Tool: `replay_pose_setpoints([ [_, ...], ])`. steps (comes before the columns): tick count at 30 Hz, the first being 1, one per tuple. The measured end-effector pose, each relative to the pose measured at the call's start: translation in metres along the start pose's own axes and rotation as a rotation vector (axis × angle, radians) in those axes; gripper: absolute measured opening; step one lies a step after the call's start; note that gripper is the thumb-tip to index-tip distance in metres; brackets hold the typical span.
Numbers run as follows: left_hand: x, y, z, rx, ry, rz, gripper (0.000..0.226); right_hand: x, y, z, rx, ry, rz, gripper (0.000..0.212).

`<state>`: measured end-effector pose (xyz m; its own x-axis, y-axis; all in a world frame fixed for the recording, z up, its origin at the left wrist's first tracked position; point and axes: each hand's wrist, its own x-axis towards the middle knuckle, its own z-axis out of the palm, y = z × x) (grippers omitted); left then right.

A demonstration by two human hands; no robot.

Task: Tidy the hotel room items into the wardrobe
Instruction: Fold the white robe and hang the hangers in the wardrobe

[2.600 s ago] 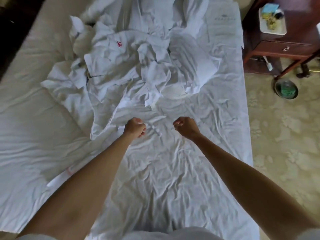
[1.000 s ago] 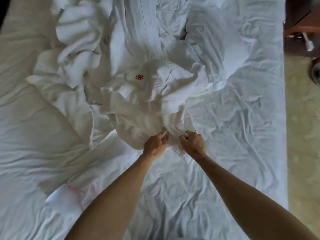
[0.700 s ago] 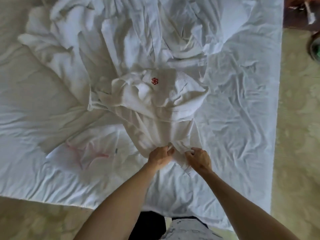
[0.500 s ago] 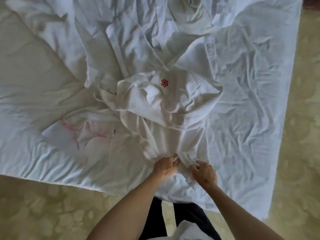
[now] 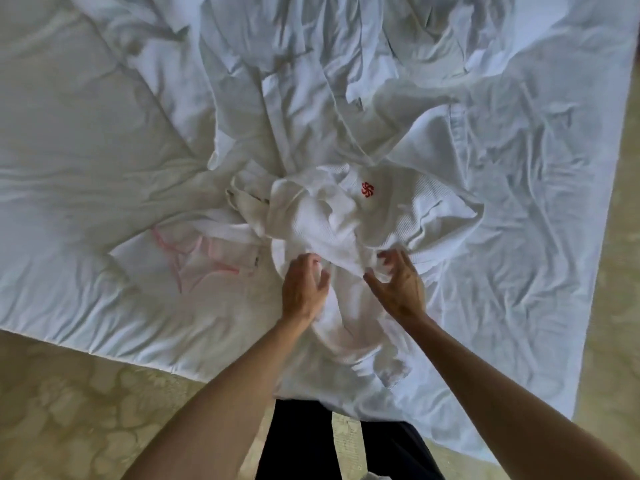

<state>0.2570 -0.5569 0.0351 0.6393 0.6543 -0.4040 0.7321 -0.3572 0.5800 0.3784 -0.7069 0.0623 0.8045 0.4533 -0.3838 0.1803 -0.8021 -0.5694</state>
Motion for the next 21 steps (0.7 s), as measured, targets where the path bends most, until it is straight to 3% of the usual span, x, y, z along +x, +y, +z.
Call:
replay_pose_setpoints([
  [2, 0.037, -0.009, -0.024, -0.014, 0.250, -0.045, 0.035, 0.042, -0.038, 0.018, -0.078, 0.082, -0.136, 0.045],
  [3, 0.055, -0.012, -0.036, -0.026, 0.288, -0.091, 0.043, 0.062, -0.055, 0.029, -0.113, 0.114, -0.207, 0.049],
  [7, 0.117, -0.036, -0.049, -0.080, 0.148, -0.171, 0.062, 0.132, -0.101, 0.070, -0.355, 0.115, -0.370, 0.070],
  [10, 0.141, -0.046, -0.041, -0.258, 0.020, -0.225, 0.065, 0.163, -0.100, 0.089, -0.459, 0.087, -0.414, 0.049],
  [13, 0.143, -0.042, -0.033, -0.231, 0.004, -0.265, 0.049, 0.171, -0.081, 0.088, -0.286, 0.205, -0.392, 0.023],
  [15, 0.131, -0.034, -0.028, -0.184, 0.056, -0.184, 0.041, 0.167, -0.063, 0.072, -0.177, 0.310, -0.378, 0.017],
  [18, 0.106, -0.023, -0.014, -0.071, 0.242, 0.097, 0.033, 0.148, -0.021, 0.030, -0.106, 0.380, -0.313, 0.013],
  [21, 0.078, 0.002, 0.005, -0.059, 0.238, 0.238, 0.072, 0.114, 0.037, -0.016, -0.093, 0.443, -0.283, 0.015],
])
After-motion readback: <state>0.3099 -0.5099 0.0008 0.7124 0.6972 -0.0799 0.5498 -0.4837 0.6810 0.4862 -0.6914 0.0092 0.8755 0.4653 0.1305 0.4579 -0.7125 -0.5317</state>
